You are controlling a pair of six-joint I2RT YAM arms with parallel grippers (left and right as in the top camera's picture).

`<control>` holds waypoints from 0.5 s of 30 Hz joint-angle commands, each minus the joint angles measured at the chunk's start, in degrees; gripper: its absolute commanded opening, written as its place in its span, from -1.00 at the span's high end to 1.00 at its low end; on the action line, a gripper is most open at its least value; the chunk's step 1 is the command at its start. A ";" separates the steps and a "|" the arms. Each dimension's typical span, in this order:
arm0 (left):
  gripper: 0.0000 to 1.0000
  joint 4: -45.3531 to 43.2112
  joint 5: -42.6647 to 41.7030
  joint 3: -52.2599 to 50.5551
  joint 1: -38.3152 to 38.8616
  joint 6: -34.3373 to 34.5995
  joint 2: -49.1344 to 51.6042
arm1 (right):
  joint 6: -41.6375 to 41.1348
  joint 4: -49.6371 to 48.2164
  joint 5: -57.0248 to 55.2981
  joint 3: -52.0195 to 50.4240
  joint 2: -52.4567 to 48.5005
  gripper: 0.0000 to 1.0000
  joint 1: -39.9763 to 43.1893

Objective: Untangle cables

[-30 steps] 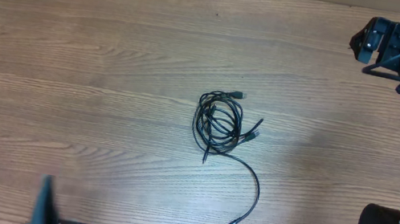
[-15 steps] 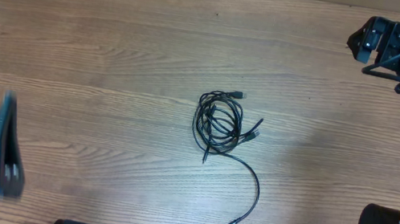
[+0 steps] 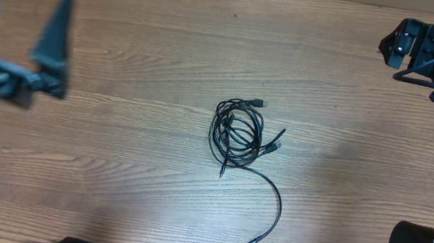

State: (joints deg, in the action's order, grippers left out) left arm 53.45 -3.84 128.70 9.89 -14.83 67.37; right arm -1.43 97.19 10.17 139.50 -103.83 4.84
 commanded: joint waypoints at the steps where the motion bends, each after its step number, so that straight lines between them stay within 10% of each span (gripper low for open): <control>1: -1.00 -2.64 5.90 -8.33 8.28 -4.85 0.39 | 0.44 -0.15 -0.87 1.14 1.07 -1.00 0.07; 9: -0.99 -14.49 28.09 -29.14 24.35 -13.94 -2.95 | 0.44 -0.15 -1.31 1.09 1.07 -1.00 0.07; 15: -0.99 -18.64 26.95 -39.28 25.29 -14.78 -4.37 | 0.44 -0.17 -1.33 1.09 1.05 -0.99 0.07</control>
State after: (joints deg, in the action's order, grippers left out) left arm 35.94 20.53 92.23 34.89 -27.33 65.10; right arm -1.43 97.17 9.47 139.50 -103.81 4.84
